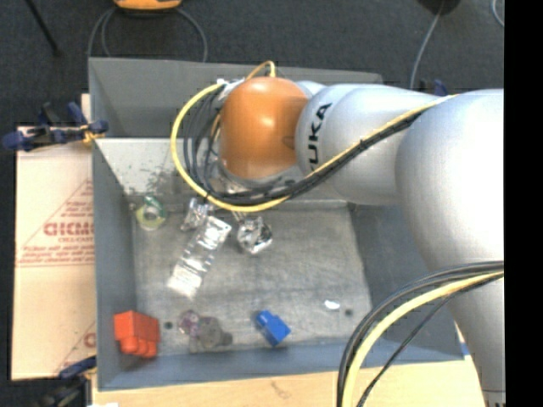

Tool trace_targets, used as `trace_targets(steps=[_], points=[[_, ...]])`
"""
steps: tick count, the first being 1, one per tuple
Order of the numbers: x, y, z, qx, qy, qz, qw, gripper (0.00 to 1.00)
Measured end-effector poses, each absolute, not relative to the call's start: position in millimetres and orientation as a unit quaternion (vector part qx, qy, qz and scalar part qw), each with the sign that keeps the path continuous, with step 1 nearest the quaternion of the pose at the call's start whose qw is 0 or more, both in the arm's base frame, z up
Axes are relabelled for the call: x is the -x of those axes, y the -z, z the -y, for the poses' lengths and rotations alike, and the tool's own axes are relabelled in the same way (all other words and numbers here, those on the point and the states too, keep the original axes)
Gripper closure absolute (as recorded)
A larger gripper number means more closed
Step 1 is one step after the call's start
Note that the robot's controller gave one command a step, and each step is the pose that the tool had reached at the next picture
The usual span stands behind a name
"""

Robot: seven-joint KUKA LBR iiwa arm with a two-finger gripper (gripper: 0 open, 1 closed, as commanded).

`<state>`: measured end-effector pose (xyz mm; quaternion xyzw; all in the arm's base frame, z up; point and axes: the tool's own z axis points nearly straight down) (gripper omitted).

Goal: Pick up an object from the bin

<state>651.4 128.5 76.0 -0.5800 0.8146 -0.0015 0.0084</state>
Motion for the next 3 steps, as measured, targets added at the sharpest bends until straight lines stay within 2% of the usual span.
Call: trace_targets(steps=[1, 2, 3], points=[[-651.9, -78, -130, 0.579, 0.000, -0.816, 0.010, 1.00], [-652.0, -165, -141, 0.572, 0.002, -0.820, 0.005, 1.00], [-647.7, -245, -140, 0.593, 0.002, -0.805, 0.004, 1.00]])
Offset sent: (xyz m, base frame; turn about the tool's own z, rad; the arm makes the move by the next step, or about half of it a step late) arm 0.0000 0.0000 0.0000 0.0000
